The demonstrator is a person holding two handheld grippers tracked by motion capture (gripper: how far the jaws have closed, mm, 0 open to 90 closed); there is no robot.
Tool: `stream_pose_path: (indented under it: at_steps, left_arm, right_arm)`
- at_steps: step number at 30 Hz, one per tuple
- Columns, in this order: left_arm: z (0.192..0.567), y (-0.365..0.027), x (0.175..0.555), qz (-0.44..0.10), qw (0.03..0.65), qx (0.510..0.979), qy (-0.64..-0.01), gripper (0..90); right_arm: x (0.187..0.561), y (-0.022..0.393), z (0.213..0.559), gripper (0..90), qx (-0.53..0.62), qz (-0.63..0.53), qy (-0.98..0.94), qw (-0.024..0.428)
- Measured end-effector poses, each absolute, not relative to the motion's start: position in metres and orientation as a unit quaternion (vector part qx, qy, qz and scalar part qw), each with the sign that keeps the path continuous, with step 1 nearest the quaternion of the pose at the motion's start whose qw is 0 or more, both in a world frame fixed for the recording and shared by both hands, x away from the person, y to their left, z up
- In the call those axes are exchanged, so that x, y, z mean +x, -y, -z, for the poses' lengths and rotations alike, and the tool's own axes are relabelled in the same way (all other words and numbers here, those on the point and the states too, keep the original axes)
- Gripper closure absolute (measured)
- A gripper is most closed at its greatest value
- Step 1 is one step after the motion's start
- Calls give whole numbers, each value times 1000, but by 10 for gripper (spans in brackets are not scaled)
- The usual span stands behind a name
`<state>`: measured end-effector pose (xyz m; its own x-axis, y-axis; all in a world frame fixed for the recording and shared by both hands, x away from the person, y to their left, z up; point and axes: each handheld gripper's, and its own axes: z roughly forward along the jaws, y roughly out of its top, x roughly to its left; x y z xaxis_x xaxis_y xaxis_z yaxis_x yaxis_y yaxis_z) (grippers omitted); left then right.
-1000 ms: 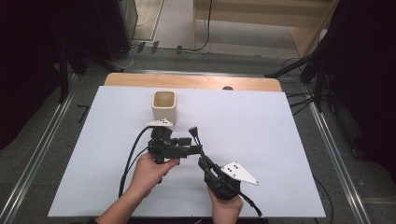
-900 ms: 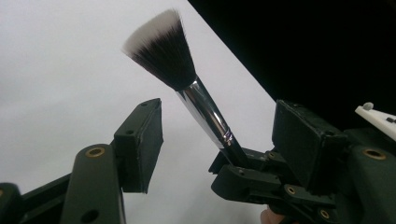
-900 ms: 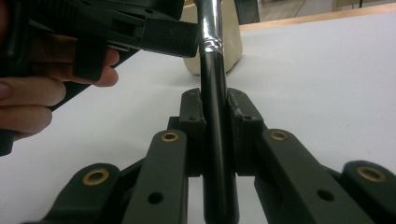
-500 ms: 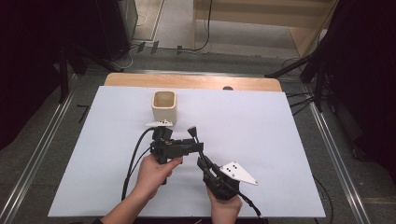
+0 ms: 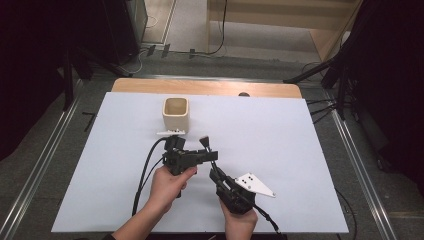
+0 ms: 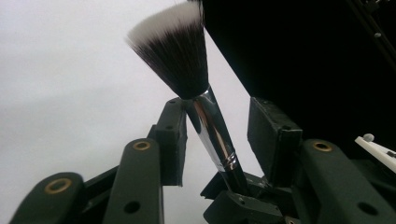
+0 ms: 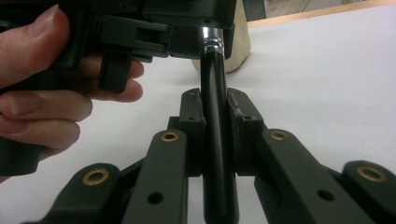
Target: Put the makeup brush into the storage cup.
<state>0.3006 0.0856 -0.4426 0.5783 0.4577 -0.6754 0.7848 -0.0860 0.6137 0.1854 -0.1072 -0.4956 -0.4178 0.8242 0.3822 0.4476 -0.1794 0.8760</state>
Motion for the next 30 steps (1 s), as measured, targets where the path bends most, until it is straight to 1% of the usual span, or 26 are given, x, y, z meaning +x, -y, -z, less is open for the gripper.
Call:
stream_pose_path:
  at_steps: [10,18,22,26,30]
  left_arm:
    - [444,-85,300,150,518,720,-436,689]
    - [444,-85,300,155,519,718,-437,715]
    - [444,-86,301,163,520,715,-438,729]
    - [446,-87,303,188,521,704,-444,752]
    - [445,-87,303,192,521,703,-444,765]
  right_arm:
    - [186,107,496,793,513,-572,-619,164]
    - [186,105,498,792,515,-569,-622,155]
    - [186,105,498,791,515,-569,-623,153]
    - [186,104,498,787,514,-565,-627,153]
    - [187,103,498,783,513,-564,-629,150]
